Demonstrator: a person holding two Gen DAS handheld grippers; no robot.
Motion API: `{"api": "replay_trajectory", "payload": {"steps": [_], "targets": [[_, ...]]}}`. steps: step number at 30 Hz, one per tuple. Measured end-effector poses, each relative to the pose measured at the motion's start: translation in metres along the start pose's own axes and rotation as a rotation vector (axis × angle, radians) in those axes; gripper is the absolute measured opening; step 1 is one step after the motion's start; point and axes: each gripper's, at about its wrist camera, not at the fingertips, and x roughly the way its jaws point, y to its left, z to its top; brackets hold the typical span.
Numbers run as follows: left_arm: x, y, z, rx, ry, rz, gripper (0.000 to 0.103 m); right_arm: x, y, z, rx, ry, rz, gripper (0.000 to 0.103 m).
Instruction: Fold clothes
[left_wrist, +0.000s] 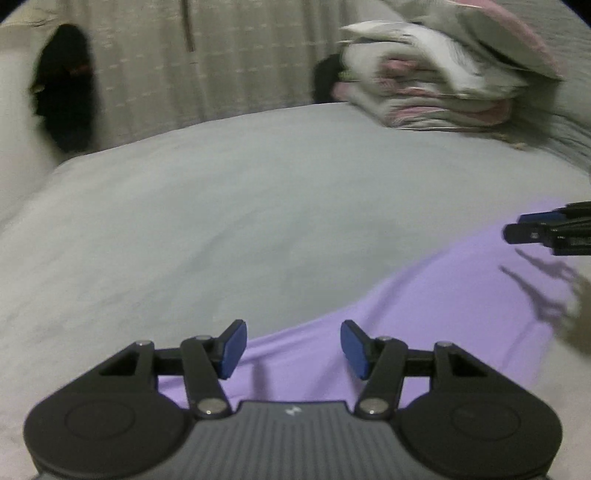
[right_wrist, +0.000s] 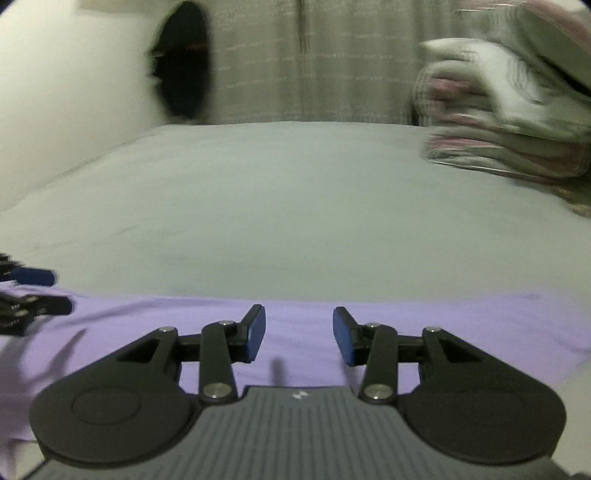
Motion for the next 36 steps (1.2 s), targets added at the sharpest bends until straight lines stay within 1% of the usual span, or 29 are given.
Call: {"api": "replay_trajectory", "payload": {"steps": [4, 7, 9, 12, 15, 17, 18, 19, 20, 21, 22, 23, 24, 27, 29, 30, 32, 33, 34, 35, 36], "targets": [[-0.006, 0.035, -0.013, -0.037, 0.007, 0.102, 0.058, 0.018, 0.037, 0.012, -0.065, 0.024, 0.134, 0.045], [-0.011, 0.060, -0.021, -0.071, 0.005, 0.190, 0.059, 0.034, 0.061, 0.019, -0.100, 0.050, 0.207, 0.045], [-0.014, 0.080, -0.028, -0.122, 0.005, 0.235, 0.059, 0.046, 0.074, 0.023, -0.118, 0.067, 0.244, 0.045], [-0.013, 0.105, -0.037, -0.226, 0.013, 0.256, 0.059, 0.063, 0.090, 0.028, -0.146, 0.091, 0.283, 0.045], [-0.007, 0.125, -0.047, -0.333, 0.028, 0.240, 0.056, 0.078, 0.103, 0.030, -0.169, 0.117, 0.312, 0.045], [-0.002, 0.131, -0.053, -0.374, 0.034, 0.216, 0.053, 0.088, 0.109, 0.030, -0.194, 0.136, 0.319, 0.045], [0.000, 0.131, -0.055, -0.381, 0.031, 0.213, 0.049, 0.092, 0.112, 0.030, -0.208, 0.144, 0.318, 0.045], [0.002, 0.132, -0.057, -0.388, 0.028, 0.211, 0.039, 0.095, 0.115, 0.028, -0.228, 0.146, 0.310, 0.043], [0.004, 0.131, -0.057, -0.387, 0.025, 0.213, 0.032, 0.098, 0.118, 0.027, -0.246, 0.148, 0.305, 0.037], [0.007, 0.128, -0.055, -0.385, 0.019, 0.206, 0.021, 0.099, 0.121, 0.027, -0.259, 0.146, 0.307, 0.019], [0.007, 0.127, -0.055, -0.386, 0.012, 0.208, 0.020, 0.099, 0.124, 0.027, -0.273, 0.145, 0.308, 0.005], [0.007, 0.126, -0.056, -0.379, 0.004, 0.221, 0.020, 0.099, 0.127, 0.027, -0.286, 0.143, 0.310, 0.002], [0.008, 0.123, -0.055, -0.365, -0.003, 0.236, 0.019, 0.099, 0.130, 0.027, -0.301, 0.140, 0.309, 0.001], [0.010, 0.121, -0.057, -0.338, -0.005, 0.274, 0.020, 0.097, 0.135, 0.026, -0.336, 0.093, 0.256, 0.001], [0.013, 0.120, -0.057, -0.319, -0.007, 0.295, 0.021, 0.103, 0.138, 0.023, -0.325, 0.087, 0.216, 0.001], [0.012, 0.121, -0.057, -0.311, -0.006, 0.306, 0.023, 0.105, 0.139, 0.021, -0.316, 0.081, 0.206, 0.001], [0.009, 0.122, -0.059, -0.298, -0.002, 0.327, 0.025, 0.106, 0.137, 0.021, -0.301, 0.077, 0.198, 0.002], [0.007, 0.121, -0.059, -0.295, 0.001, 0.337, 0.030, 0.106, 0.136, 0.022, -0.293, 0.075, 0.194, 0.002], [0.004, 0.120, -0.058, -0.295, 0.006, 0.347, 0.036, 0.106, 0.134, 0.022, -0.285, 0.073, 0.190, 0.003], [0.001, 0.119, -0.057, -0.299, 0.013, 0.351, 0.038, 0.107, 0.134, 0.022, -0.276, 0.073, 0.186, 0.014], [-0.003, 0.118, -0.056, -0.303, 0.016, 0.344, 0.042, 0.107, 0.139, 0.023, -0.258, 0.088, 0.181, 0.016]]}}
